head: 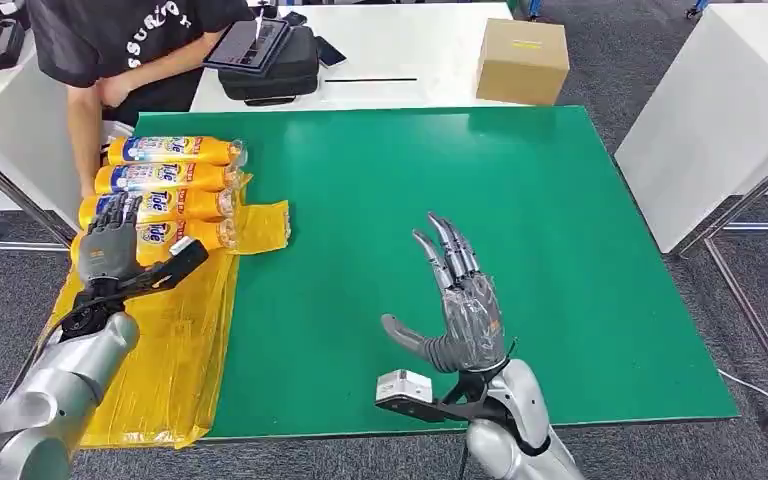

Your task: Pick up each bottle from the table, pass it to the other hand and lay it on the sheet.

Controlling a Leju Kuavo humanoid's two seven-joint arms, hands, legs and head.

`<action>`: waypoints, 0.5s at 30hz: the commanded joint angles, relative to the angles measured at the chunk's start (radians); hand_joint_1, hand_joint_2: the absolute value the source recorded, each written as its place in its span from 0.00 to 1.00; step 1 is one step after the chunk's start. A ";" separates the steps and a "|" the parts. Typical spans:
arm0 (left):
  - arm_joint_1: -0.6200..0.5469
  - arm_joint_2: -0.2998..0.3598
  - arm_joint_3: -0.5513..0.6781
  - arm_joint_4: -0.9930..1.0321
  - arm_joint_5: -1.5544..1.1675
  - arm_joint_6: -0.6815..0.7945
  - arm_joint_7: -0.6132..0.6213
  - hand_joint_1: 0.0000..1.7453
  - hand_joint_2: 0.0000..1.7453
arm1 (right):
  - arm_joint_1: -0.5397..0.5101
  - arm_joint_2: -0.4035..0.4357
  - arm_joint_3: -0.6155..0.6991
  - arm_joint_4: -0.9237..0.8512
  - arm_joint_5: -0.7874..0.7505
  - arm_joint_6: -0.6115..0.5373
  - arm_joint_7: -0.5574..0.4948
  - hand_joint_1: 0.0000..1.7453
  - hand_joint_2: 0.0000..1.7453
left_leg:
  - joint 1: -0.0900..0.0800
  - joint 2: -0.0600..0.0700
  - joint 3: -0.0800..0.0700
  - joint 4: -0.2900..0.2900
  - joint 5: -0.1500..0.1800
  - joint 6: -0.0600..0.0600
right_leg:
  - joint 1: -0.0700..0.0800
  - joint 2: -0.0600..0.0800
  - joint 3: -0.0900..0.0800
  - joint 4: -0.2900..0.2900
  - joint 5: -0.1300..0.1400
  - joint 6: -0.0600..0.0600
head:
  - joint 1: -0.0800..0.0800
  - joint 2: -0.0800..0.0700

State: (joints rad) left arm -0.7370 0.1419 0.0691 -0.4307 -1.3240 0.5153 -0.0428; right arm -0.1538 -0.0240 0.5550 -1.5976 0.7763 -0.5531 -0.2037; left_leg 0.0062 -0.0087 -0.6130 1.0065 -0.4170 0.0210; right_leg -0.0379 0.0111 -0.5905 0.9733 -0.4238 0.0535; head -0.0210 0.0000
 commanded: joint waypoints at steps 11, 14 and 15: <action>-0.011 -0.117 0.249 -0.148 0.618 -0.645 -0.482 0.00 0.00 | -0.014 0.037 -0.048 0.027 -0.239 0.059 -0.126 0.00 1.00 | 0.001 -0.002 0.002 0.001 -0.001 -0.001 | 0.001 -0.003 0.004 -0.001 -0.001 -0.003 | 0.000 0.000; 0.191 -0.158 0.088 -0.552 0.969 -0.894 -0.472 0.00 0.00 | 0.004 0.046 -0.084 -0.009 -0.367 0.099 -0.181 0.00 1.00 | 0.000 -0.002 0.003 0.000 -0.001 -0.001 | 0.001 -0.003 0.005 -0.001 -0.001 -0.003 | 0.000 0.000; 0.255 -0.164 0.024 -0.673 1.034 -0.888 -0.441 0.00 1.00 | 0.012 0.047 -0.093 -0.017 -0.390 0.108 -0.192 0.00 1.00 | 0.000 -0.001 0.002 -0.001 0.000 0.000 | 0.000 -0.002 0.003 -0.002 -0.001 -0.002 | 0.000 0.000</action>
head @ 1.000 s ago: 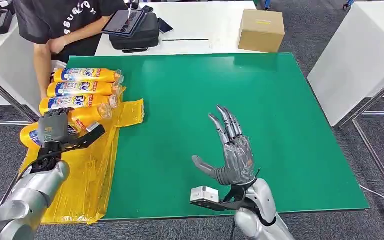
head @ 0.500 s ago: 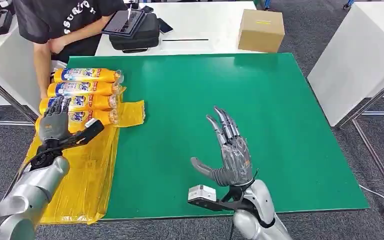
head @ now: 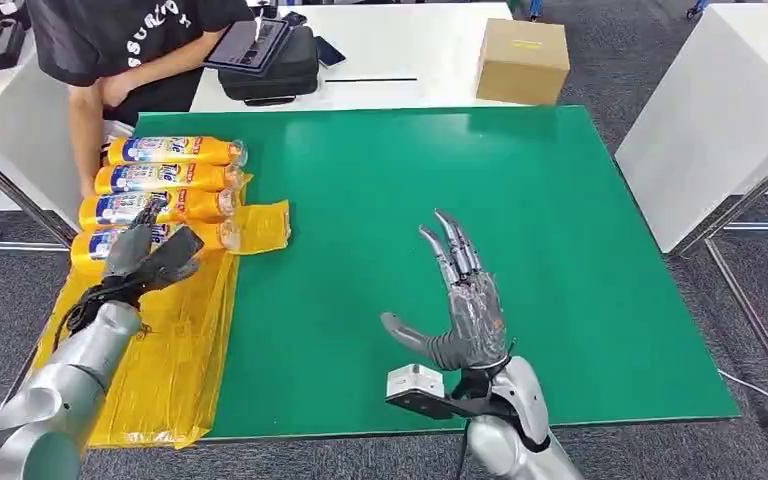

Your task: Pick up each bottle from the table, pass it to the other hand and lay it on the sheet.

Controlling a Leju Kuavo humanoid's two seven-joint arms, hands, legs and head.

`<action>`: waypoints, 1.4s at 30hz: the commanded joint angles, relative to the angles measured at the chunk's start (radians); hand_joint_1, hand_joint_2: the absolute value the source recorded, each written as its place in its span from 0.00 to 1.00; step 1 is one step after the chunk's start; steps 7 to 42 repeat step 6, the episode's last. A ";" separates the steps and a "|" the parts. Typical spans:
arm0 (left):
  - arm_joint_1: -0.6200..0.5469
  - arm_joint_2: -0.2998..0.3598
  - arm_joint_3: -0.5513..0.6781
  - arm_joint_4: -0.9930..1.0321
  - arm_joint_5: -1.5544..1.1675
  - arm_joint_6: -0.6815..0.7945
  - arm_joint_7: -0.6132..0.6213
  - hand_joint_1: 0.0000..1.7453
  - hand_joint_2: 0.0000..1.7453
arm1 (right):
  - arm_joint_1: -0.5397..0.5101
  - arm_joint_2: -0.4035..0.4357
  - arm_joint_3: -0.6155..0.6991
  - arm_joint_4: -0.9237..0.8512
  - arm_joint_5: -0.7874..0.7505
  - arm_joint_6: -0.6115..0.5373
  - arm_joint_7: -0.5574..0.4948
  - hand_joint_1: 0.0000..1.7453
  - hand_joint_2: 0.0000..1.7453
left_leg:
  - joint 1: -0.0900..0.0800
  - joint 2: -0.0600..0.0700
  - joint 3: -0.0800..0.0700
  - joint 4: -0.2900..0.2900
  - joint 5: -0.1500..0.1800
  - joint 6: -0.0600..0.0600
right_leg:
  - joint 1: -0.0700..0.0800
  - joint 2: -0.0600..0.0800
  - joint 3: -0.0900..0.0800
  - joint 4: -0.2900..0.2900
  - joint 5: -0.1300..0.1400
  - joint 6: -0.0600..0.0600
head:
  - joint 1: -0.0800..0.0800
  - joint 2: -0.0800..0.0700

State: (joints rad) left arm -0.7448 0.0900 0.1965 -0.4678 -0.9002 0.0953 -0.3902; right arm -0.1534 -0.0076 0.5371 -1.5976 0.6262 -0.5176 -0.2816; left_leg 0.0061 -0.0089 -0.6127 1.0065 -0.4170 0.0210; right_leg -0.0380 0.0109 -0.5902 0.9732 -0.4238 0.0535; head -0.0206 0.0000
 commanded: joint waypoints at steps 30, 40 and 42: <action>0.386 -0.075 -0.340 -0.876 0.815 -0.361 -0.029 0.00 1.00 | 0.027 0.037 -0.078 -0.023 -0.273 0.081 -0.138 0.00 1.00 | -0.001 0.001 0.001 0.000 -0.002 -0.001 | 0.000 -0.001 0.002 -0.001 -0.001 -0.002 | 0.000 0.000; 0.386 -0.075 -0.340 -0.876 0.815 -0.361 -0.029 0.00 1.00 | 0.027 0.037 -0.078 -0.023 -0.273 0.081 -0.138 0.00 1.00 | -0.001 0.001 0.001 0.000 -0.002 -0.001 | 0.000 -0.001 0.002 -0.001 -0.001 -0.002 | 0.000 0.000; 0.386 -0.075 -0.340 -0.876 0.815 -0.361 -0.029 0.00 1.00 | 0.027 0.037 -0.078 -0.023 -0.273 0.081 -0.138 0.00 1.00 | -0.001 0.001 0.001 0.000 -0.002 -0.001 | 0.000 -0.001 0.002 -0.001 -0.001 -0.002 | 0.000 0.000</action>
